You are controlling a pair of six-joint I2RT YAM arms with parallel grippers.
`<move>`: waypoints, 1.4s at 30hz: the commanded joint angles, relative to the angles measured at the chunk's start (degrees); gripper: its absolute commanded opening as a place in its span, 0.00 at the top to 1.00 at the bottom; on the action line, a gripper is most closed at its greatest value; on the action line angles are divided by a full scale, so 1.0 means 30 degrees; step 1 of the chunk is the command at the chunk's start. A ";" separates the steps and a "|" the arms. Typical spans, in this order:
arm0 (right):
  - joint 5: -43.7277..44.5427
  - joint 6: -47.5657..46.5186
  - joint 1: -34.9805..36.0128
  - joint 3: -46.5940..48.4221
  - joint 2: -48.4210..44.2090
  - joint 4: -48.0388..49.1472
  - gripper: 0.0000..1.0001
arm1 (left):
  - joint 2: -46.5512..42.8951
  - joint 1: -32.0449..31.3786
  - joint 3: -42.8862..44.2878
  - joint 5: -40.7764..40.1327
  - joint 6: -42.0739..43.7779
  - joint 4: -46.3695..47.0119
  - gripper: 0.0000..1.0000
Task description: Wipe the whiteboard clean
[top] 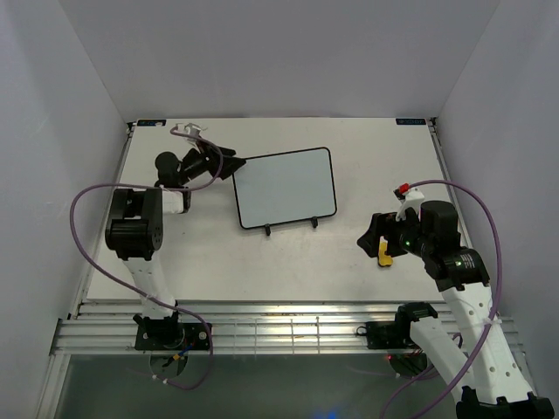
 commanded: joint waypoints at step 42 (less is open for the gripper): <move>0.8785 -0.0123 -0.0079 0.8944 -0.0171 -0.5657 0.10 | -2.7777 -0.1258 0.0244 -1.6710 0.9169 -3.6811 0.02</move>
